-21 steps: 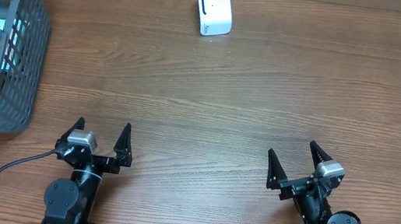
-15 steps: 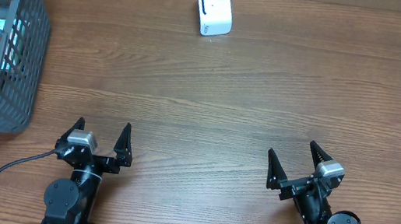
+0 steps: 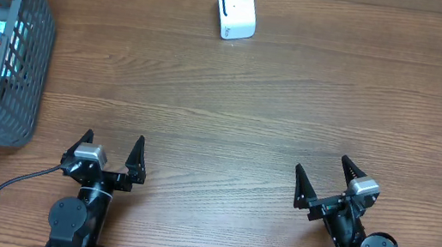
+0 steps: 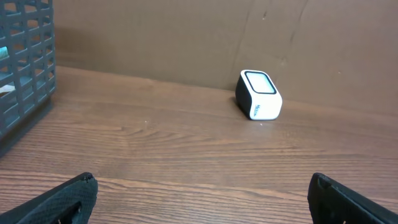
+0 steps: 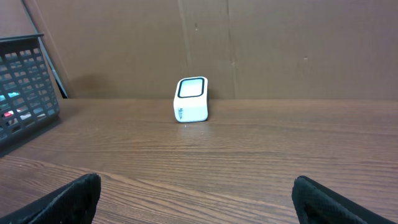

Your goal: Scan the item barcode

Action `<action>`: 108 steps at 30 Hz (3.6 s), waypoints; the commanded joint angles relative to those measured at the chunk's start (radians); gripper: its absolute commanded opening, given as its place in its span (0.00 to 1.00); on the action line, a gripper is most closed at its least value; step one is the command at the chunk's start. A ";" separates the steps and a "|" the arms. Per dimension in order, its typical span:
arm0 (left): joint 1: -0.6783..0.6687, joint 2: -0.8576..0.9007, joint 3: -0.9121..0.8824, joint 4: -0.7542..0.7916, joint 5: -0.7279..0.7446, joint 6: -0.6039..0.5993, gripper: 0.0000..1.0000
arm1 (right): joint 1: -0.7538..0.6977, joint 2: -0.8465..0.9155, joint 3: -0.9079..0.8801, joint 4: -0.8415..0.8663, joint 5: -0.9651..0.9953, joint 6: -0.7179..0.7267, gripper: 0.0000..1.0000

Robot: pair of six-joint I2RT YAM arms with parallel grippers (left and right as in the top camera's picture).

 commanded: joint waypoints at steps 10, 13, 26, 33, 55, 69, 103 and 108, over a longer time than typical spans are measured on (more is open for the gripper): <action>0.002 -0.009 -0.003 0.000 0.008 0.022 1.00 | -0.005 -0.009 -0.010 0.002 0.005 0.003 1.00; 0.002 -0.009 -0.003 0.000 0.008 0.022 1.00 | -0.005 -0.009 -0.010 0.002 0.005 0.003 1.00; 0.002 -0.009 -0.003 0.000 0.008 0.022 1.00 | -0.005 -0.009 -0.010 0.002 0.005 0.003 1.00; 0.002 -0.009 -0.003 0.000 0.008 0.022 1.00 | -0.005 -0.009 -0.010 0.002 0.005 0.003 1.00; 0.002 -0.009 -0.003 0.000 0.008 0.022 1.00 | -0.005 -0.009 -0.010 0.002 0.005 0.003 1.00; 0.002 -0.009 -0.003 0.000 0.008 0.022 1.00 | -0.005 -0.009 -0.010 0.002 0.005 0.003 1.00; 0.002 0.128 0.443 -0.354 0.159 0.022 1.00 | -0.005 -0.009 -0.010 0.002 0.005 0.003 1.00; 0.002 0.491 0.908 -0.639 0.250 0.104 1.00 | -0.005 -0.009 -0.010 0.002 0.005 0.003 1.00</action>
